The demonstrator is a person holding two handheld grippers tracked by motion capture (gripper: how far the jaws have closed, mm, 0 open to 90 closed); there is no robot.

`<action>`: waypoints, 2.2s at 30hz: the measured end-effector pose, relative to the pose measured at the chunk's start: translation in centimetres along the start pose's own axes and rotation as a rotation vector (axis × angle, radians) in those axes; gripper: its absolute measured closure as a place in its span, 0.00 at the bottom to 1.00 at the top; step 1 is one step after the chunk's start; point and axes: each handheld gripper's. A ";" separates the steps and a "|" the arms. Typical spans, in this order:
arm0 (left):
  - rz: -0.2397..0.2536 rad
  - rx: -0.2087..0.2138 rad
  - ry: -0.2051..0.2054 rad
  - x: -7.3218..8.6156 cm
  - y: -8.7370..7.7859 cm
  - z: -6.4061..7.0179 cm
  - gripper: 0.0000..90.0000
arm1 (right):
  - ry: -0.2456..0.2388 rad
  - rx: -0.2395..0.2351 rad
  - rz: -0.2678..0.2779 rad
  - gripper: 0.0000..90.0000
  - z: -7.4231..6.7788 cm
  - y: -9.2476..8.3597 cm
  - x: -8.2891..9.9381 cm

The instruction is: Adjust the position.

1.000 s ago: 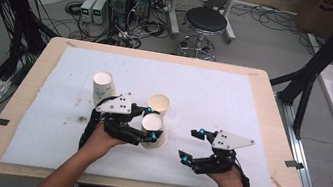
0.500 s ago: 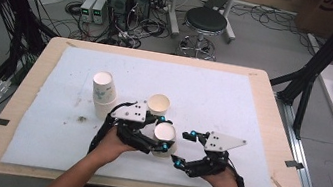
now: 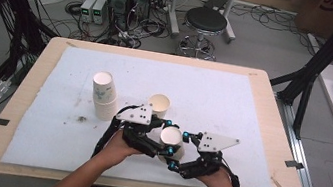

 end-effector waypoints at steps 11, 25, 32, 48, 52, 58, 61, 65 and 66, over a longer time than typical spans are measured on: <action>0.012 0.009 0.000 -0.1 -0.3 0.0 0.41 | -0.009 -0.023 0.010 0.32 0.2 -0.2 0.1; -0.035 -0.048 0.008 0.0 -0.6 0.0 0.18 | -0.031 -0.029 -0.022 0.39 0.2 -0.4 0.1; -0.065 -0.062 0.026 -0.2 -1.7 -0.4 0.18 | -0.035 -0.007 -0.037 0.40 0.3 -0.9 0.0; -0.185 -0.084 0.080 -1.1 -3.6 -1.2 0.18 | -0.055 0.011 -0.169 0.40 1.1 -1.0 -1.9; -0.199 -0.085 0.086 -1.2 -3.8 -1.3 0.18 | -0.078 0.000 -0.214 0.40 1.3 -0.5 -2.8; -0.248 -0.077 0.110 -1.3 -3.5 -1.3 0.18 | -0.101 -0.011 -0.298 0.40 1.7 0.2 -3.6; -0.271 -0.073 0.124 -1.7 -3.3 -1.5 0.18 | -0.105 -0.037 -0.328 0.40 1.9 0.5 -3.9; -0.298 -0.064 0.138 -2.0 -3.0 -1.5 0.18 | -0.113 -0.046 -0.386 0.40 1.9 0.8 -4.3; -0.307 -0.059 0.145 -2.0 -3.0 -1.5 0.18 | -0.114 -0.048 -0.393 0.40 1.8 0.8 -4.4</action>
Point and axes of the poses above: each handheld gripper's, and its own axes: y roughly forward along the jaws, x roughly out of its underside, z roughly to its right, and after that the axes turned 13 degrees about -x, right-handed
